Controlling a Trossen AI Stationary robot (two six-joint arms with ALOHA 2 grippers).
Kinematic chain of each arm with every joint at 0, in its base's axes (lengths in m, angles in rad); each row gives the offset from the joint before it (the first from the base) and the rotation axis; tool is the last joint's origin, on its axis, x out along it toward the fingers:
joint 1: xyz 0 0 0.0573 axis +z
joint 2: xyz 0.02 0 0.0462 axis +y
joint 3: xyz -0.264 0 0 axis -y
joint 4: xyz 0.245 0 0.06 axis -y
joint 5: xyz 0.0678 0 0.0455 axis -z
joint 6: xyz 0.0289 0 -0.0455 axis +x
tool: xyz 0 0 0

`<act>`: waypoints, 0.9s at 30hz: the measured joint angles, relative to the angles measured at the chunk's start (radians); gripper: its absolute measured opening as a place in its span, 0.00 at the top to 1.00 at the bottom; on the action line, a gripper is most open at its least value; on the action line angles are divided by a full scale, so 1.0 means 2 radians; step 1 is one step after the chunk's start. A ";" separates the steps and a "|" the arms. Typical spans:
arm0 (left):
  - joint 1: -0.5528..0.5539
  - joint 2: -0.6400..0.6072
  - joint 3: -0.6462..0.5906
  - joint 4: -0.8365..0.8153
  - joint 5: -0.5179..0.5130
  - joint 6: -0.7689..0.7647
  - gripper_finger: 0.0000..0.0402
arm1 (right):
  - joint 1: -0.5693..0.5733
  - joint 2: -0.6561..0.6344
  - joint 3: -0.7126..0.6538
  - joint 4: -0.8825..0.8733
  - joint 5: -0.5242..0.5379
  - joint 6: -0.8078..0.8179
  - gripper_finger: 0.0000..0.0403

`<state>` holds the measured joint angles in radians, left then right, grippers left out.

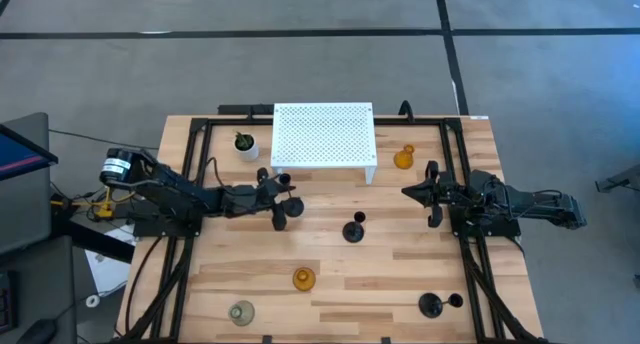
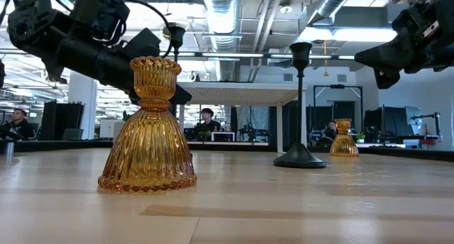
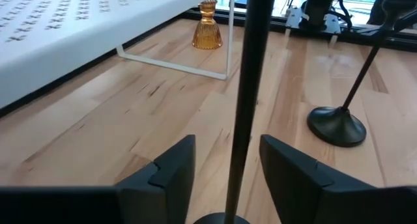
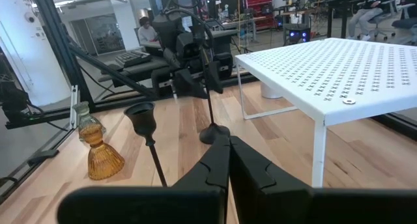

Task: Pick & Place candle stick holders
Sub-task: Put the top black candle holder on the shelf

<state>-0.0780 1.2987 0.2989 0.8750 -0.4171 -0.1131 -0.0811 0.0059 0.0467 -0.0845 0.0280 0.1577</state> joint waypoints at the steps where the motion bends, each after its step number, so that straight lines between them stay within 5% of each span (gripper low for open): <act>1: 0.000 0.000 0.000 0.000 0.000 0.000 0.62 | 0.000 0.000 0.000 0.000 0.000 0.000 1.00; 20: -0.019 0.000 0.000 -0.003 0.000 0.000 0.96 | 0.000 0.000 0.000 0.000 0.000 0.000 1.00; 27: -0.030 -0.010 0.000 -0.013 -0.002 -0.018 0.95 | 0.000 0.000 0.000 0.001 0.000 0.000 1.00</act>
<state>-0.1379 1.2783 0.2981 0.8492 -0.4205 -0.1494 -0.0811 0.0059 0.0463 -0.0834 0.0280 0.1577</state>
